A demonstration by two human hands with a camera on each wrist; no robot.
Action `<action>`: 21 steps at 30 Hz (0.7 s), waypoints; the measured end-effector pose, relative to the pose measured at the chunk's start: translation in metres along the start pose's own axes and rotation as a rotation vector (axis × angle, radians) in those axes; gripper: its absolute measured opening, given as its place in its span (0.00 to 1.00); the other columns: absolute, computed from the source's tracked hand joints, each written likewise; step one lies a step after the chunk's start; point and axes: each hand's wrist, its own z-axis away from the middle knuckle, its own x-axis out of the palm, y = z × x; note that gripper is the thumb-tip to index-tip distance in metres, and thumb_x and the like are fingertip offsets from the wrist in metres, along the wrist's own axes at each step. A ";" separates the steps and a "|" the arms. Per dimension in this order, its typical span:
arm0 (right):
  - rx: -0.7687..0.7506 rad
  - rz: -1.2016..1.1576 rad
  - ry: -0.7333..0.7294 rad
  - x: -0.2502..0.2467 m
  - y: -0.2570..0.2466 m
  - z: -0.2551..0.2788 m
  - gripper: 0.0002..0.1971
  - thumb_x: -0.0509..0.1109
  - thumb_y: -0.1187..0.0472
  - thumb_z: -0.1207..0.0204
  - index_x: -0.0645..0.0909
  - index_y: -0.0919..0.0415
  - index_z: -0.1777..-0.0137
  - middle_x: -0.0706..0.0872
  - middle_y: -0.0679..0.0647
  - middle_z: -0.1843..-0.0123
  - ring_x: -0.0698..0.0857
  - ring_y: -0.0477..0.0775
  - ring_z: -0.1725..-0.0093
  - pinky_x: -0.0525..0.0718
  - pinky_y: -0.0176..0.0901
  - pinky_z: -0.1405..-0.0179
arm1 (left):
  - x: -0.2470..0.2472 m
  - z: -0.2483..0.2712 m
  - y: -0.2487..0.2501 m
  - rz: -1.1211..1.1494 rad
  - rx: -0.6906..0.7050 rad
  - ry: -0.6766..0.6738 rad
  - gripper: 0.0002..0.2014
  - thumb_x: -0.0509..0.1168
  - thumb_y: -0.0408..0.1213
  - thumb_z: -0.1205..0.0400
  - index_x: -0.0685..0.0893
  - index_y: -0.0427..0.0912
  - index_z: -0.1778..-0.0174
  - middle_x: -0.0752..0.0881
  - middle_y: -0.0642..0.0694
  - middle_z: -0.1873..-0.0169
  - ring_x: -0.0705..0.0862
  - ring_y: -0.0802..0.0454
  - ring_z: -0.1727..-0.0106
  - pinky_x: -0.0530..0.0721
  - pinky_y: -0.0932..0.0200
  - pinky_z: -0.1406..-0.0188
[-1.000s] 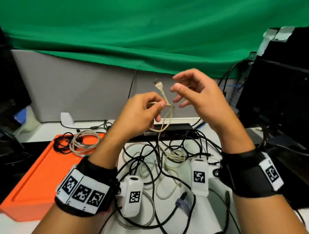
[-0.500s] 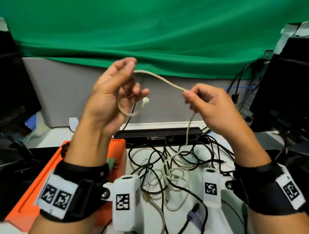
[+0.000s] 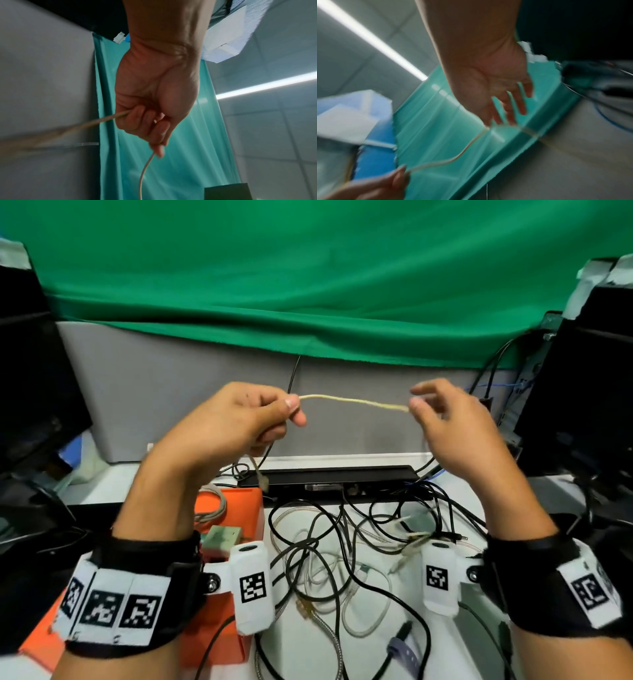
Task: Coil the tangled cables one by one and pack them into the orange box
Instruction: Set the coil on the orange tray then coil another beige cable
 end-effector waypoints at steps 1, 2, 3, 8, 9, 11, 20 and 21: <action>0.009 0.113 -0.057 0.001 -0.004 0.004 0.15 0.63 0.47 0.13 0.80 0.47 0.31 0.87 0.48 0.38 0.80 0.56 0.32 0.74 0.61 0.28 | 0.005 -0.002 0.000 0.061 0.011 -0.014 0.15 0.59 0.41 0.10 0.84 0.37 0.57 0.68 0.50 0.80 0.60 0.55 0.77 0.58 0.63 0.78; -0.035 0.113 -0.101 0.003 -0.013 0.009 0.18 0.62 0.47 0.13 0.77 0.47 0.26 0.84 0.48 0.30 0.77 0.55 0.26 0.70 0.60 0.22 | 0.012 -0.004 0.002 0.123 0.024 -0.028 0.16 0.59 0.43 0.10 0.83 0.39 0.58 0.67 0.50 0.80 0.60 0.54 0.78 0.58 0.63 0.79; -0.099 0.041 -0.139 0.006 -0.024 0.016 0.19 0.61 0.48 0.12 0.75 0.46 0.23 0.82 0.47 0.27 0.75 0.53 0.24 0.68 0.58 0.20 | 0.020 -0.007 0.003 0.170 0.040 -0.039 0.17 0.58 0.45 0.10 0.81 0.40 0.60 0.67 0.49 0.81 0.60 0.54 0.80 0.59 0.63 0.80; -0.221 -0.312 -0.229 0.029 -0.050 0.031 0.13 0.60 0.53 0.10 0.80 0.37 0.32 0.85 0.47 0.61 0.84 0.51 0.61 0.84 0.55 0.58 | 0.035 -0.010 0.006 0.485 0.056 -0.123 0.20 0.56 0.51 0.11 0.79 0.42 0.63 0.64 0.51 0.84 0.59 0.55 0.84 0.58 0.62 0.82; -0.221 -0.338 -0.186 0.031 -0.045 0.029 0.13 0.61 0.53 0.10 0.82 0.37 0.34 0.78 0.49 0.67 0.78 0.56 0.68 0.79 0.56 0.67 | 0.031 -0.010 0.006 0.625 0.066 -0.176 0.20 0.53 0.51 0.10 0.80 0.43 0.61 0.64 0.53 0.82 0.56 0.57 0.83 0.55 0.62 0.82; -0.218 -0.287 -0.106 0.031 -0.036 0.024 0.12 0.62 0.50 0.11 0.83 0.37 0.34 0.75 0.47 0.70 0.75 0.57 0.68 0.75 0.53 0.68 | 0.023 -0.011 0.005 0.855 0.133 -0.246 0.20 0.49 0.46 0.09 0.84 0.40 0.50 0.66 0.54 0.77 0.55 0.58 0.78 0.55 0.63 0.80; -0.349 -0.023 -0.493 0.025 -0.057 0.042 0.13 0.61 0.45 0.12 0.82 0.45 0.35 0.89 0.48 0.60 0.84 0.46 0.60 0.84 0.52 0.54 | 0.045 -0.016 0.006 0.330 0.473 0.226 0.17 0.51 0.45 0.08 0.83 0.44 0.36 0.94 0.44 0.57 0.92 0.51 0.58 0.89 0.55 0.55; -0.362 -0.042 -0.501 0.019 -0.061 0.043 0.12 0.63 0.48 0.13 0.85 0.51 0.42 0.86 0.50 0.64 0.81 0.47 0.65 0.82 0.52 0.59 | 0.047 -0.014 0.004 0.098 0.507 0.256 0.15 0.56 0.46 0.09 0.87 0.45 0.41 0.93 0.44 0.61 0.91 0.54 0.62 0.90 0.53 0.59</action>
